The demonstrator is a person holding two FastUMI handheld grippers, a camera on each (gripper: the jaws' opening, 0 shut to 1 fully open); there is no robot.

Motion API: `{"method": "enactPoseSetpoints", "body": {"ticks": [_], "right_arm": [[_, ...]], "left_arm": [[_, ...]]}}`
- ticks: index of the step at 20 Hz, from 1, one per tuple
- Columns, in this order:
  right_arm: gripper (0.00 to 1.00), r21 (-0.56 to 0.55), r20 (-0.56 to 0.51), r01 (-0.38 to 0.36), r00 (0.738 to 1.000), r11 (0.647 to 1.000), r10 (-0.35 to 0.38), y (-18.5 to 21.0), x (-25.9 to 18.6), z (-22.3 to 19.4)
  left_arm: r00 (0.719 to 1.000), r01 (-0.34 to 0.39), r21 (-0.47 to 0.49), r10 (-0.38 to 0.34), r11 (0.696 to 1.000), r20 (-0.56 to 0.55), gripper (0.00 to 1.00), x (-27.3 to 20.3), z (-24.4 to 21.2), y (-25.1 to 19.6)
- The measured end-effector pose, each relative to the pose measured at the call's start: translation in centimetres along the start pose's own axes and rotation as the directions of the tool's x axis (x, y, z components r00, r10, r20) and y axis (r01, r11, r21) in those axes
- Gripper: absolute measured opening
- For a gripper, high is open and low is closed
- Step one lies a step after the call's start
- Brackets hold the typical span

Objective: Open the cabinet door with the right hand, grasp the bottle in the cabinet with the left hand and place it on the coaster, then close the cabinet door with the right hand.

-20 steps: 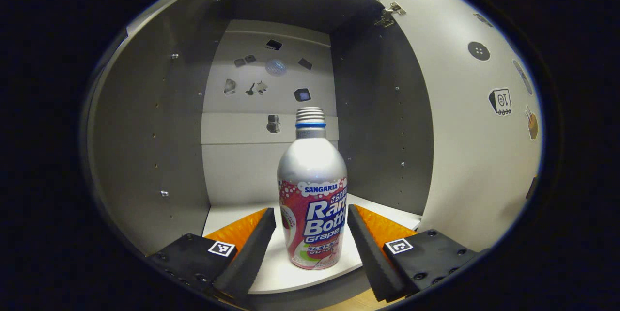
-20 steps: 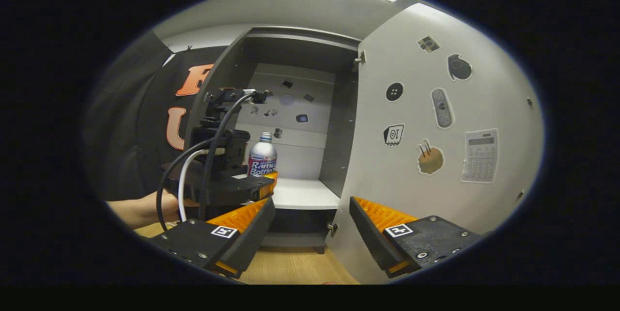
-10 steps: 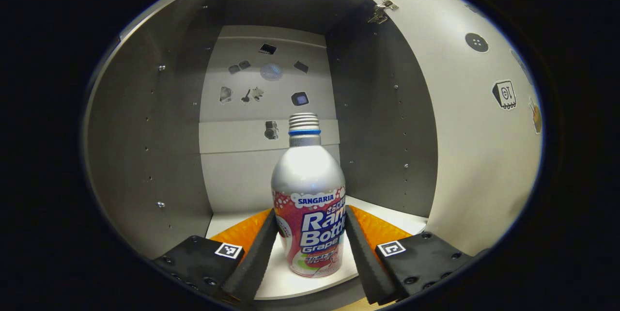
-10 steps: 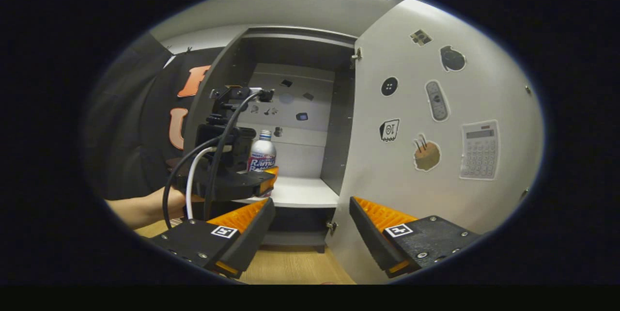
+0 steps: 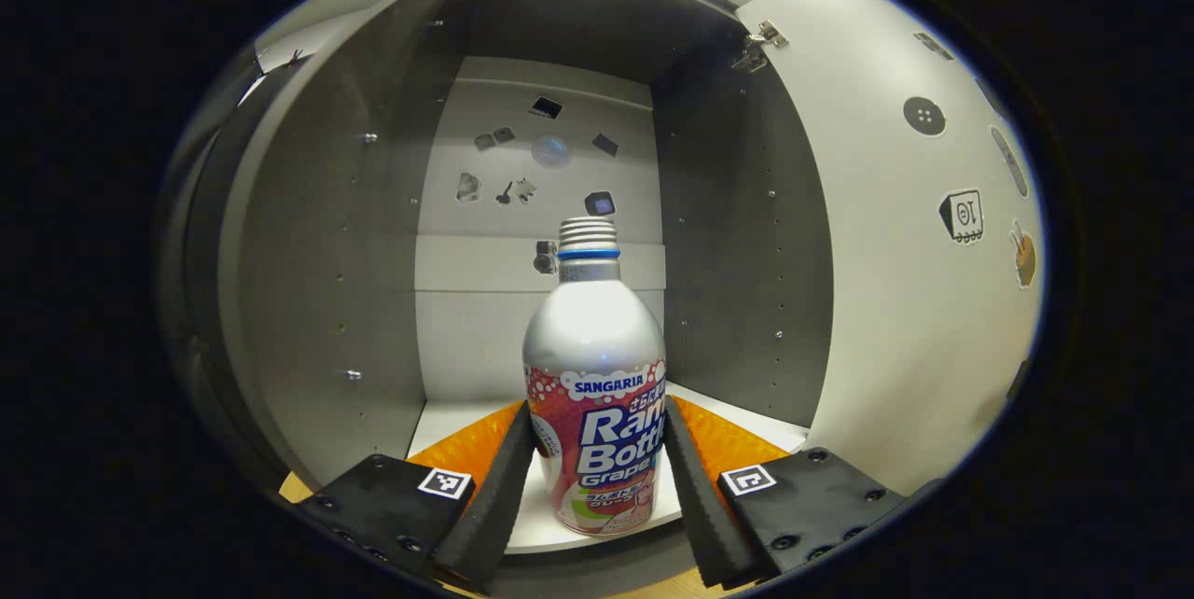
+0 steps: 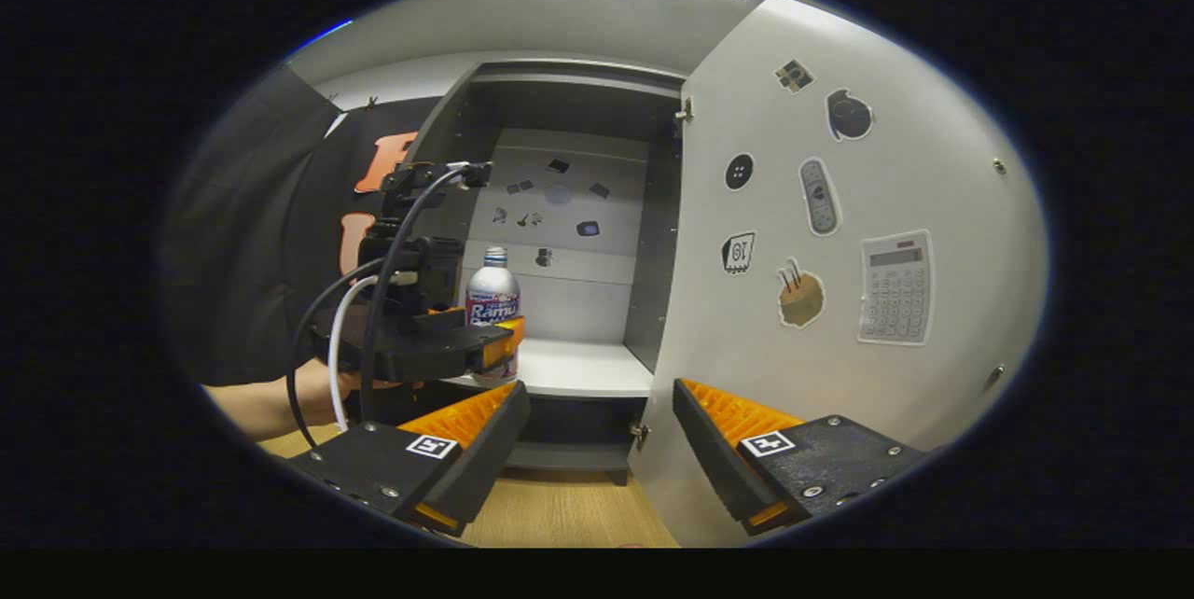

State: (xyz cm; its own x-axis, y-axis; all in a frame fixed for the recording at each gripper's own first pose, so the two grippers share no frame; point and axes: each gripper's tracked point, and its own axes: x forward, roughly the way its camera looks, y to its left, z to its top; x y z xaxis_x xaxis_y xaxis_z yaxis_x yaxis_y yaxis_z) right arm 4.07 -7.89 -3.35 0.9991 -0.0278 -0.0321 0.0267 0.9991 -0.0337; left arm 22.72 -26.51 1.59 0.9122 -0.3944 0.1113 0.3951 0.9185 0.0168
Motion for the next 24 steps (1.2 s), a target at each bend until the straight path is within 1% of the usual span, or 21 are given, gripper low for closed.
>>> {"method": "enactPoseSetpoints", "body": {"ticks": [5,7,12,14,15,16,19,23,24], "right_arm": [[0.95,-0.006,0.021,-0.083,0.996,0.997,0.083,1.4,-1.5,0.1],[0.95,-0.006,0.032,-0.090,0.995,0.996,0.090,1.9,-2.0,0.0],[0.95,-0.007,0.053,-0.072,0.996,0.997,0.073,4.2,-4.4,0.3],[0.94,-0.004,0.042,-0.058,0.997,0.998,0.058,5.6,-5.4,0.0],[0.96,-0.005,0.037,-0.054,0.998,0.999,0.054,6.4,-6.1,-0.2],[0.95,-0.005,0.033,-0.051,0.998,0.999,0.051,7.4,-6.8,-0.4],[0.95,0.005,-0.005,-0.046,0.999,0.999,0.046,10.0,-9.4,-1.3],[0.95,0.004,-0.031,-0.019,0.999,1.000,0.019,11.6,-12.3,-2.0],[0.95,0.008,-0.037,-0.012,0.999,1.000,0.013,11.8,-12.9,-2.1]], "left_arm": [[0.997,-0.055,-0.006,0.055,0.998,0.047,0.83,-6.1,1.2,1.3],[0.996,-0.066,0.002,0.066,0.998,0.059,0.82,-9.0,1.2,2.0],[0.998,-0.056,0.039,0.054,0.998,0.041,0.82,-15.9,-1.1,3.3],[0.999,-0.042,0.047,0.042,0.998,0.020,0.82,-18.2,-2.8,3.9],[0.999,-0.031,0.045,0.031,0.999,0.012,0.82,-19.3,-3.5,4.3],[1.000,-0.021,0.042,0.020,0.999,0.008,0.82,-20.5,-4.2,4.5],[1.000,0.000,0.046,-0.001,0.999,0.014,0.82,-23.2,-6.0,5.7],[1.000,0.018,0.048,-0.018,0.999,0.007,0.82,-26.6,-9.3,6.7],[1.000,0.013,0.053,-0.013,0.998,-0.002,0.82,-27.3,-10.4,7.0]]}}
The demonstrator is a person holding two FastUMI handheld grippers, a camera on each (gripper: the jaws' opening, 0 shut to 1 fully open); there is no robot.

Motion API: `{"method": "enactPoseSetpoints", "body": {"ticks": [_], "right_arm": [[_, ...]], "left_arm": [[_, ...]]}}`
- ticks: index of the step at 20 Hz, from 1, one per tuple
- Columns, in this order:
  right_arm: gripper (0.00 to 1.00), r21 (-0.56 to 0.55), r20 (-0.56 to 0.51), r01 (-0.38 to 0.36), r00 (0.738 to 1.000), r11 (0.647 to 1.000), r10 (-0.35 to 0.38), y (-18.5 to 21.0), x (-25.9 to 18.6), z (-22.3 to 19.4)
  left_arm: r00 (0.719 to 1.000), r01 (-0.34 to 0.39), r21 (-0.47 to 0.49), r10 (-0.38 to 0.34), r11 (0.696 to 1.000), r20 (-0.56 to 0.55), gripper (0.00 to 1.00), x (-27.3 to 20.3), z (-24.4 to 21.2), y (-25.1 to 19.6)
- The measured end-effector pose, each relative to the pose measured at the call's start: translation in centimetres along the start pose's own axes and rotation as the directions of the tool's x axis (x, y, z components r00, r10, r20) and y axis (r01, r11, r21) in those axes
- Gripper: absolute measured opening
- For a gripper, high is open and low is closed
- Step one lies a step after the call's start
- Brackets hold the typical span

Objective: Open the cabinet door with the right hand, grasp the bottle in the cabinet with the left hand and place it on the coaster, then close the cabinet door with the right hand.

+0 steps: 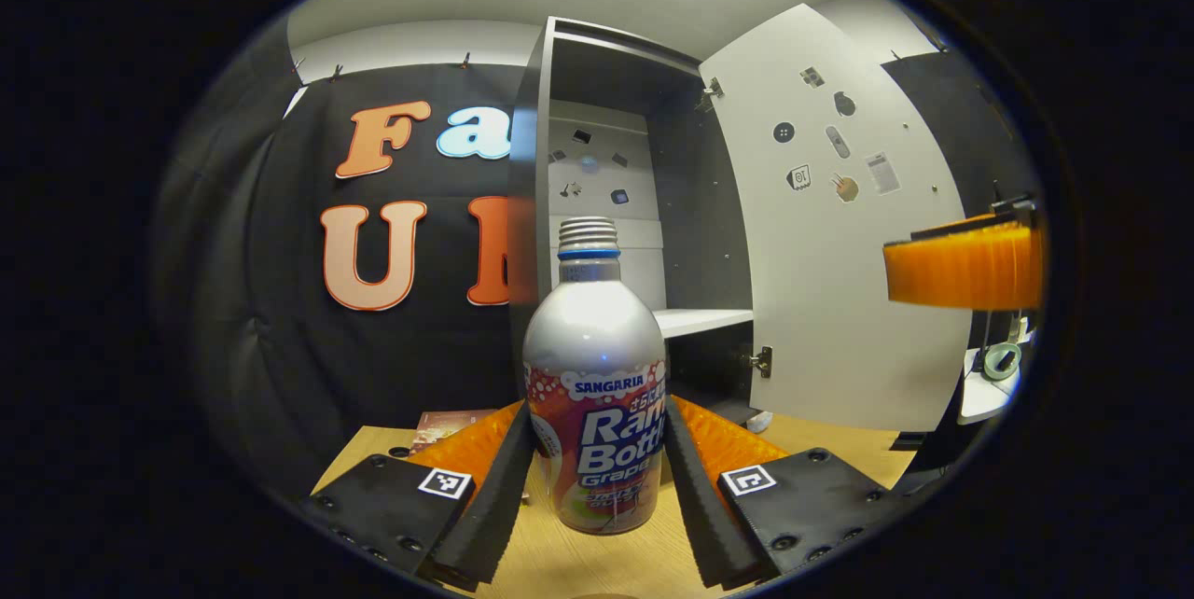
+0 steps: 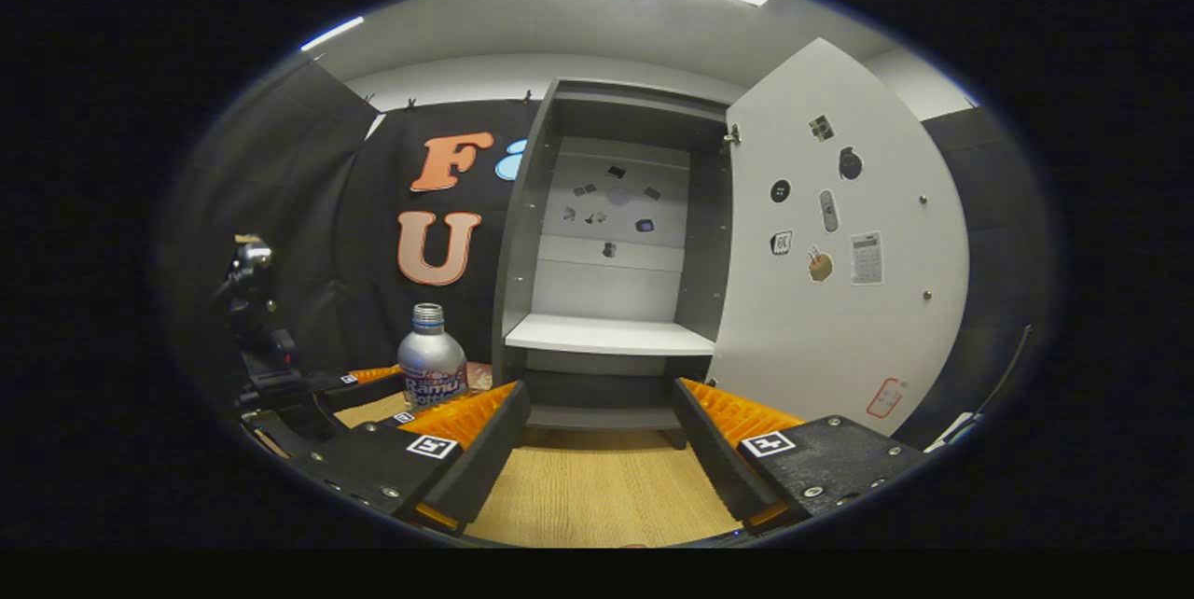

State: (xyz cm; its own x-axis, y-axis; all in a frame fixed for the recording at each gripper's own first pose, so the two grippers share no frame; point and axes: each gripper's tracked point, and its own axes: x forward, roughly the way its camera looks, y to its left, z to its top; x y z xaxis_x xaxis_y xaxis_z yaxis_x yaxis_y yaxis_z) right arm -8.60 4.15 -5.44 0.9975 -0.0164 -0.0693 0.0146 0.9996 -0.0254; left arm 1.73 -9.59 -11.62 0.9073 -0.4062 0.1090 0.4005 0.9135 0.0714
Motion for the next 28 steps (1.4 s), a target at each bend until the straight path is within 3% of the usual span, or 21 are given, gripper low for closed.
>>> {"method": "enactPoseSetpoints", "body": {"ticks": [14,21,28], "right_arm": [[0.95,-0.052,-0.107,-0.072,0.992,0.996,0.066,1.5,-2.3,-4.2],[0.95,-0.072,-0.137,-0.108,0.986,0.992,0.098,1.8,-2.0,-5.1],[0.95,-0.067,-0.160,-0.132,0.980,0.989,0.120,2.3,-1.5,-5.6]], "left_arm": [[0.981,-0.057,-0.018,0.053,0.998,-0.187,0.82,-5.4,-15.6,-0.3],[0.965,-0.054,-0.020,0.047,0.998,-0.259,0.82,-5.4,-19.6,-0.3],[0.961,-0.052,-0.025,0.043,0.998,-0.273,0.83,-5.8,-19.9,-0.2]]}}
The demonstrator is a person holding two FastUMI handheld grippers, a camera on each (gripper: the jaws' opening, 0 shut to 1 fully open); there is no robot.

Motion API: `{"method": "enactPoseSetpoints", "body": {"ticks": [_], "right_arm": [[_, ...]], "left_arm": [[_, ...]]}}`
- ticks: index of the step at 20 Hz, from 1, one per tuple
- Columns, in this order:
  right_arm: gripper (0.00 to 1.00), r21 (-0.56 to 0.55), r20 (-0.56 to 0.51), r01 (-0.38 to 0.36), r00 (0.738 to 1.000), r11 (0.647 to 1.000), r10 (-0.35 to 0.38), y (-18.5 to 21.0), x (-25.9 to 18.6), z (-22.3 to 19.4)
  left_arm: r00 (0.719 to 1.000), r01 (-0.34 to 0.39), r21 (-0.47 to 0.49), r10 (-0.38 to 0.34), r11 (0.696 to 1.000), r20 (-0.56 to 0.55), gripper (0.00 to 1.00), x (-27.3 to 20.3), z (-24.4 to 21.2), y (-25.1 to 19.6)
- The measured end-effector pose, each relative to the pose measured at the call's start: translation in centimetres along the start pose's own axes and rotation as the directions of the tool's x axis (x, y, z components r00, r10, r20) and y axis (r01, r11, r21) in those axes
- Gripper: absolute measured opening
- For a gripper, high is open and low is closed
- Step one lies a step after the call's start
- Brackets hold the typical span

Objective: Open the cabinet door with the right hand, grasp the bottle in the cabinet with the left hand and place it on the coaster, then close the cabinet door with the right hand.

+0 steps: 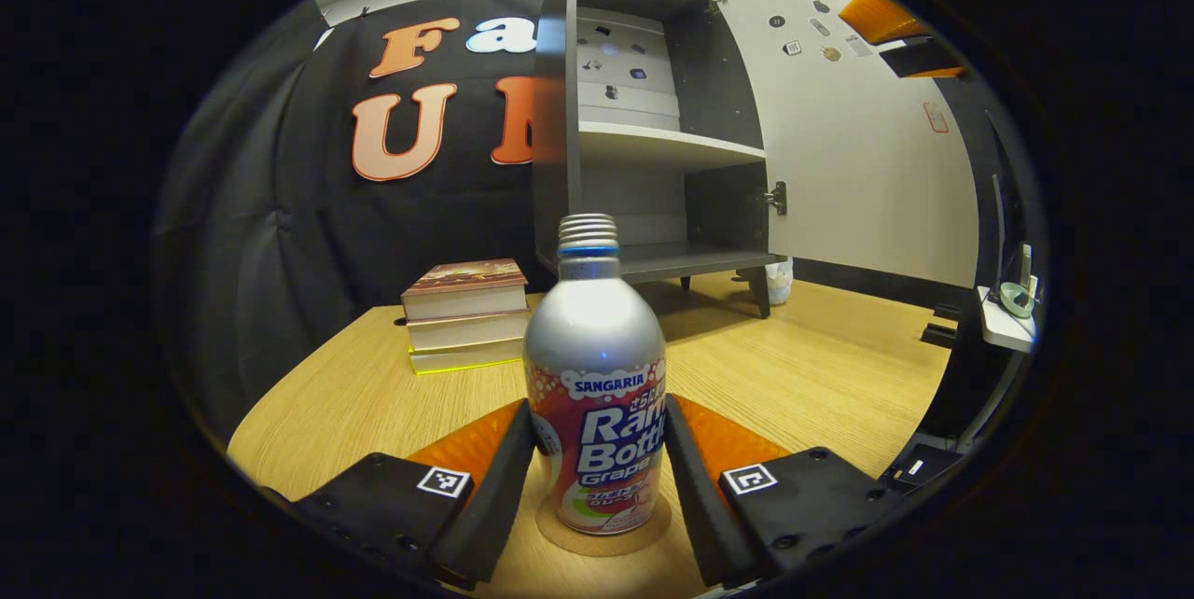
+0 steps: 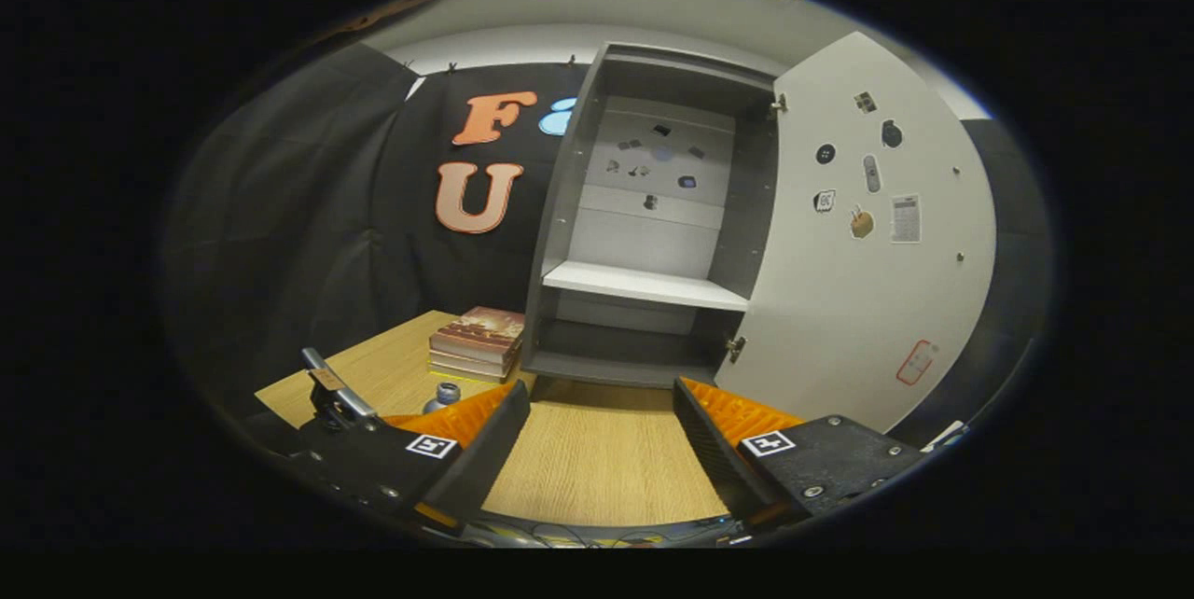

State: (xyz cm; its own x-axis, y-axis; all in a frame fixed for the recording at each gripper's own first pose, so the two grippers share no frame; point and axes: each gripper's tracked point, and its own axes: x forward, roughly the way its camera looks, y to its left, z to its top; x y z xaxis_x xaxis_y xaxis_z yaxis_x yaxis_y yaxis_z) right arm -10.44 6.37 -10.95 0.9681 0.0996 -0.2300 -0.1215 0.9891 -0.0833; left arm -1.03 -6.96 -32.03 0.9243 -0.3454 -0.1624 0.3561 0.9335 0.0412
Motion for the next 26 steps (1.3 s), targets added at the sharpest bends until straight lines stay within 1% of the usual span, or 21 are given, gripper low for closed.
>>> {"method": "enactPoseSetpoints", "body": {"ticks": [2,8,14,17,20,21,22,23,26], "right_arm": [[0.95,-0.006,0.009,-0.009,1.000,1.000,0.009,0.3,0.3,0.3],[0.95,-0.017,0.010,-0.023,1.000,1.000,0.023,1.1,0.6,0.3],[0.95,0.012,0.015,0.003,1.000,1.000,-0.003,0.6,0.4,0.5],[0.95,0.020,0.027,0.043,0.999,0.999,-0.043,-0.5,-0.2,1.1],[0.95,0.032,0.047,0.101,0.994,0.994,-0.103,-2.1,-1.4,1.9],[0.95,0.035,0.053,0.127,0.990,0.991,-0.128,-3.0,-1.8,2.2],[0.95,0.039,0.060,0.150,0.987,0.988,-0.152,-3.8,-2.3,2.4],[0.95,0.047,0.067,0.175,0.982,0.984,-0.177,-4.7,-2.8,2.6],[0.95,0.076,0.085,0.236,0.966,0.969,-0.243,-7.8,-4.2,3.2]], "left_arm": [[1.000,0.008,0.001,-0.008,1.000,-0.014,0.85,-0.2,-0.1,0.1],[0.999,0.025,0.021,-0.024,0.999,-0.027,0.86,-0.8,-0.3,0.0],[0.998,0.042,0.013,-0.041,0.999,-0.054,0.88,-0.6,-0.6,-0.1],[0.999,0.041,0.000,-0.041,0.999,-0.033,0.91,-0.2,0.8,0.4],[0.999,0.047,-0.020,-0.047,0.999,0.003,0.92,0.2,3.3,0.5],[0.998,0.053,-0.028,-0.053,0.998,0.019,0.95,0.3,4.4,0.5],[0.998,0.055,-0.028,-0.054,0.998,0.031,0.94,0.5,5.4,0.7],[0.997,0.059,-0.024,-0.058,0.998,0.046,0.97,0.6,6.4,0.8],[0.995,0.056,-0.013,-0.055,0.998,0.080,0.98,0.6,9.5,0.8]]}}
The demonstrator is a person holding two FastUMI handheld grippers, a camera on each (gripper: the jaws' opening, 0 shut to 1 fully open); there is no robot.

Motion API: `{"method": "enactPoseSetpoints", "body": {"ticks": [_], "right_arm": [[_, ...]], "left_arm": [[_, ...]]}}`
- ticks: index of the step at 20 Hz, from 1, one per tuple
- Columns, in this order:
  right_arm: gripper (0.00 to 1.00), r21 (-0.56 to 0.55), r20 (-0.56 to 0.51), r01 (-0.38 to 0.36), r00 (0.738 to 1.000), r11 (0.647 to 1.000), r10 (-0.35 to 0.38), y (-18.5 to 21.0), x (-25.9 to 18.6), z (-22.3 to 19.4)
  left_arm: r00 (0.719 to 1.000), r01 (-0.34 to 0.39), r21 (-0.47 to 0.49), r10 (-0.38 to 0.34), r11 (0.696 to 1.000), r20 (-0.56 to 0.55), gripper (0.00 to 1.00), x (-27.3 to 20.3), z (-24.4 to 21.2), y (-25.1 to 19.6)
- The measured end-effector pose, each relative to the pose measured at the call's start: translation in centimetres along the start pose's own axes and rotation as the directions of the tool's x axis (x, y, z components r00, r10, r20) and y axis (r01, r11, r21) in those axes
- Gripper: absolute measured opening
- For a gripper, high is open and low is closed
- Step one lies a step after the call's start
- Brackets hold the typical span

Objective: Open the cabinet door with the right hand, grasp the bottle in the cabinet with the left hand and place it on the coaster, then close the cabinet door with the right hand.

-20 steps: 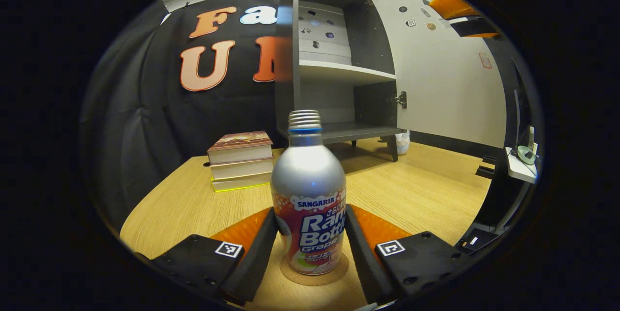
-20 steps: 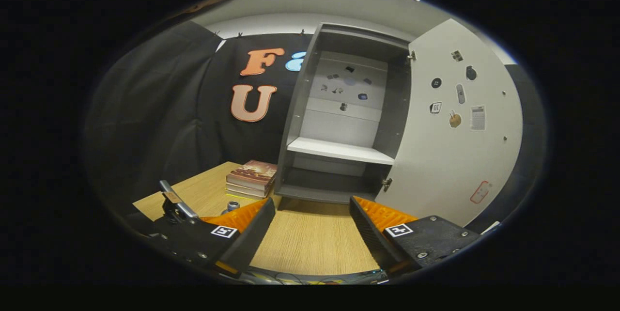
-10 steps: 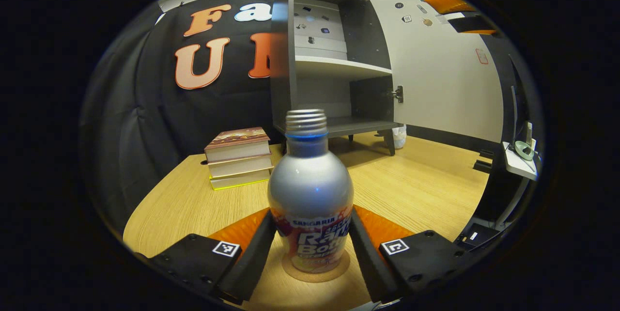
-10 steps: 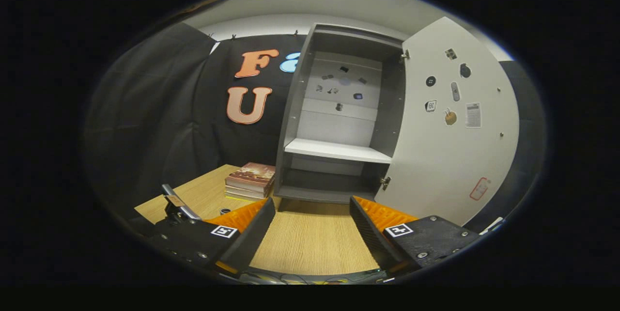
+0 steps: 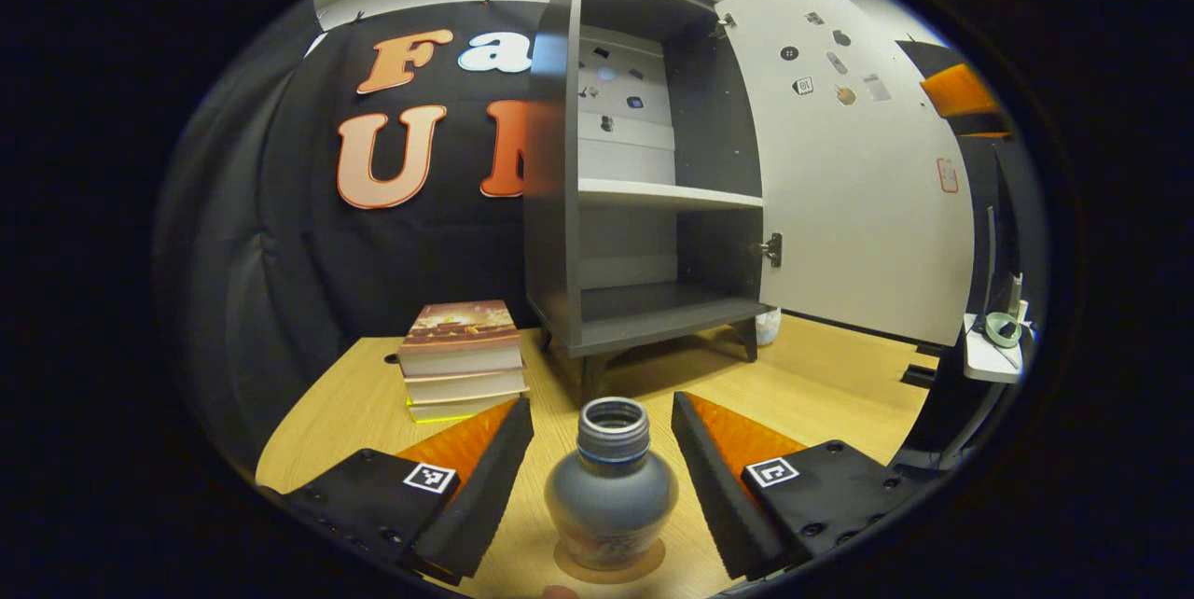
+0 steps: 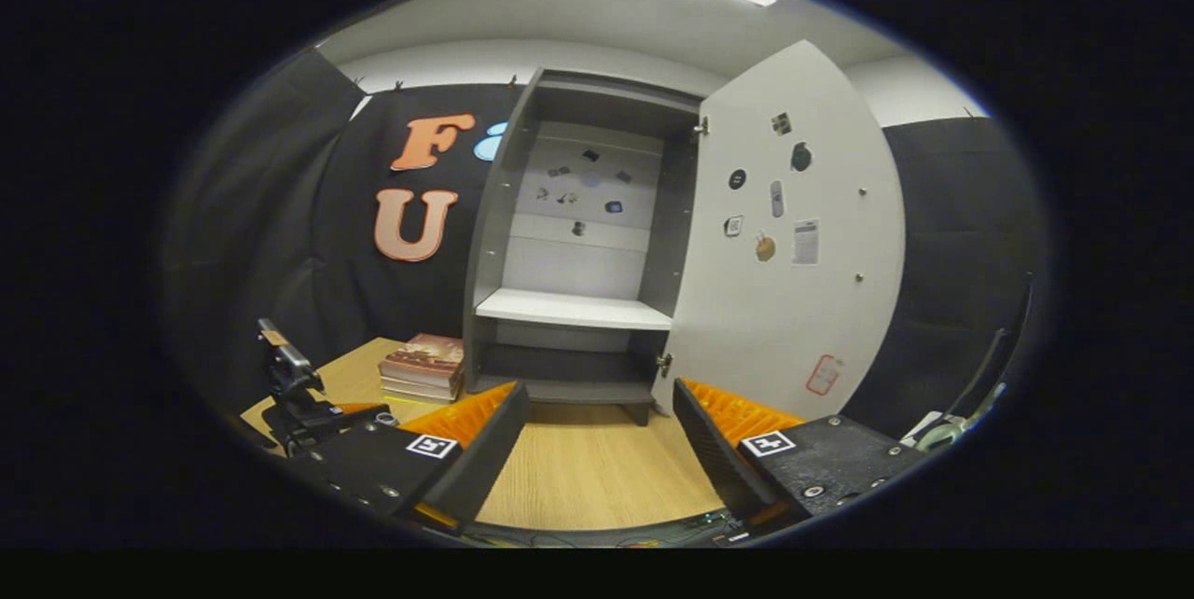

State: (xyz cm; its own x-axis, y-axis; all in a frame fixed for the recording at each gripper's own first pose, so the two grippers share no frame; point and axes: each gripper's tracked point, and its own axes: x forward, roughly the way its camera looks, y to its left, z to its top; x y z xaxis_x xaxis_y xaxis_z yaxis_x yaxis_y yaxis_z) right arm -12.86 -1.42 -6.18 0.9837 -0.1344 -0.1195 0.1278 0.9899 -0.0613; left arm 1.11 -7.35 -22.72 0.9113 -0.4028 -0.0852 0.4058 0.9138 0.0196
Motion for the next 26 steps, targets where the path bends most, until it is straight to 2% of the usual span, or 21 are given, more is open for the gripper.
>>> {"method": "enactPoseSetpoints", "body": {"ticks": [6,11,12,17,20,21,23,26], "right_arm": [[0.95,-0.007,0.058,0.142,0.988,0.990,-0.141,-10.0,0.0,1.7],[0.95,0.020,0.093,0.196,0.976,0.980,-0.197,-17.3,-0.2,2.5],[0.95,0.013,0.098,0.212,0.972,0.977,-0.212,-18.9,-0.1,2.5],[0.95,0.020,0.112,0.260,0.959,0.965,-0.261,-25.8,0.0,3.2],[0.95,0.037,0.103,0.243,0.964,0.969,-0.246,-27.7,1.4,3.5],[0.95,0.046,0.097,0.224,0.969,0.973,-0.228,-27.6,2.0,3.5],[0.95,0.073,0.089,0.171,0.980,0.983,-0.177,-26.6,2.7,3.6],[0.92,0.081,0.099,0.134,0.985,0.988,-0.142,-26.1,2.9,3.7]], "left_arm": [[0.998,-0.051,0.007,0.051,0.999,0.048,0.97,-0.4,6.7,-1.2],[0.993,-0.078,0.007,0.077,0.997,0.087,0.97,-0.2,11.9,-4.5],[0.992,-0.086,0.001,0.086,0.996,0.090,0.99,-0.2,12.6,-5.2],[0.989,-0.110,-0.048,0.114,0.993,0.099,0.96,-0.7,14.9,-8.4],[0.986,-0.107,-0.136,0.122,0.985,0.110,1.00,-1.1,16.4,-9.3],[0.984,-0.120,-0.152,0.139,0.981,0.116,0.97,-1.2,17.0,-9.0],[0.978,-0.154,-0.156,0.173,0.976,0.115,0.96,-1.5,17.7,-8.1],[0.972,-0.194,-0.134,0.209,0.972,0.111,0.94,-1.6,18.4,-6.9]]}}
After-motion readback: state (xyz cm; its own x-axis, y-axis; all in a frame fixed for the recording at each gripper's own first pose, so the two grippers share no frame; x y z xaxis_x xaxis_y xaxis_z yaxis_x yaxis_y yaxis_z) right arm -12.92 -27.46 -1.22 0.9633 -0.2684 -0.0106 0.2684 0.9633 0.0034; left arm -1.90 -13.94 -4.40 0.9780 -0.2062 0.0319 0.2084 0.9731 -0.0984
